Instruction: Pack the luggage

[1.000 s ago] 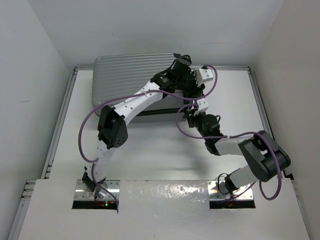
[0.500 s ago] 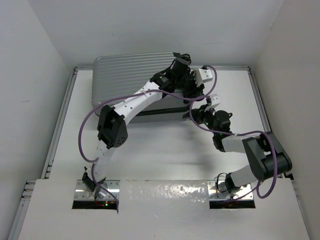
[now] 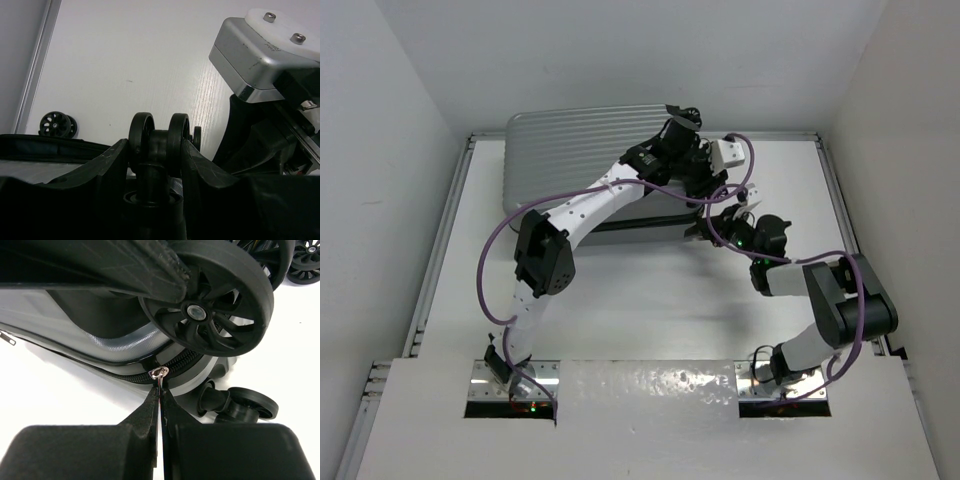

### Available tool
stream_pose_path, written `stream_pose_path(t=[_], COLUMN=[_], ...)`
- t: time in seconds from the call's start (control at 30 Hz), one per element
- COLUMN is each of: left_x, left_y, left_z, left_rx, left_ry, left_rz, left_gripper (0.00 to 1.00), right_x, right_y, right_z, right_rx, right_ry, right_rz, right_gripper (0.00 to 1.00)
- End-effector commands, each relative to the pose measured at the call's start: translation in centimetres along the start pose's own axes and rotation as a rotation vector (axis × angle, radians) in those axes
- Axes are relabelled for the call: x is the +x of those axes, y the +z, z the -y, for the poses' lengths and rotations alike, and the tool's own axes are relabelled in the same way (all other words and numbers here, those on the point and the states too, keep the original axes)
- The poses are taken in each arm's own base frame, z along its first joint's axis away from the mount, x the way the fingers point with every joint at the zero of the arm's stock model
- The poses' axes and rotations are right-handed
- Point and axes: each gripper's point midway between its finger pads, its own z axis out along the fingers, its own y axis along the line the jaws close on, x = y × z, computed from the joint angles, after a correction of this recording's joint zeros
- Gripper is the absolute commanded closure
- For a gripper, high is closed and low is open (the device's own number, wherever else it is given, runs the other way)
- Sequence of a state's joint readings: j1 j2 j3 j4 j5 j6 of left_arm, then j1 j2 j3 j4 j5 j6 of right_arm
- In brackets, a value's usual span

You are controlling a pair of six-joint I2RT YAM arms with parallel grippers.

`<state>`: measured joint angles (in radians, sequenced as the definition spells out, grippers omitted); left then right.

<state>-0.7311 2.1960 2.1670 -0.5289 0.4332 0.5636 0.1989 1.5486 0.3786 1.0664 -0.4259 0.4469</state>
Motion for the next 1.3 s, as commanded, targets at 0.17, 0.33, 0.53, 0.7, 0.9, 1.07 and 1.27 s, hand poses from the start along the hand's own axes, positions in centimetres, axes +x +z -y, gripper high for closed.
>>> stream_pose_path(t=[0.17,0.33,0.53,0.7,0.9,1.07,1.27], left_x=[-6.2,-6.3,-6.1,-5.5,-3.6,0.2,3.4], left_y=[-5.4,-5.4,-5.4,-6.1,-7.9,-10.4,-12.9], left_z=[-3.6,-3.5,-3.2,-2.7,1.0,5.9,11.1], left_rx=[-0.122,-0.115,-0.108,-0.072,0.133,0.347,0.583], left_ry=[0.072,0.066,0.07,0.117,0.216,0.351,0.365], left_rz=[0.149,0.151,0.145,0.117,0.085,0.014,-0.013], left_gripper=[1.0,1.0,1.0,1.0,1.0,1.0,1.0], right_x=[-5.8,-6.2,-4.8,-2.8,-3.4,-3.3,-1.4], right_y=[2.7,3.0,3.4,2.0,1.7,1.5,2.1], right_z=[-0.9,-1.2,-0.5,3.0,4.1,2.1,-1.1], right_rx=[-0.035,-0.033,-0.009,0.113,0.077,0.002,-0.11], right_ry=[-0.08,-0.095,-0.134,-0.084,0.016,-0.029,-0.082], right_rz=[0.163,0.179,0.112,0.057,0.105,0.081,0.019], right_gripper=[0.9,0.99,1.0,1.0,1.0,1.0,1.0])
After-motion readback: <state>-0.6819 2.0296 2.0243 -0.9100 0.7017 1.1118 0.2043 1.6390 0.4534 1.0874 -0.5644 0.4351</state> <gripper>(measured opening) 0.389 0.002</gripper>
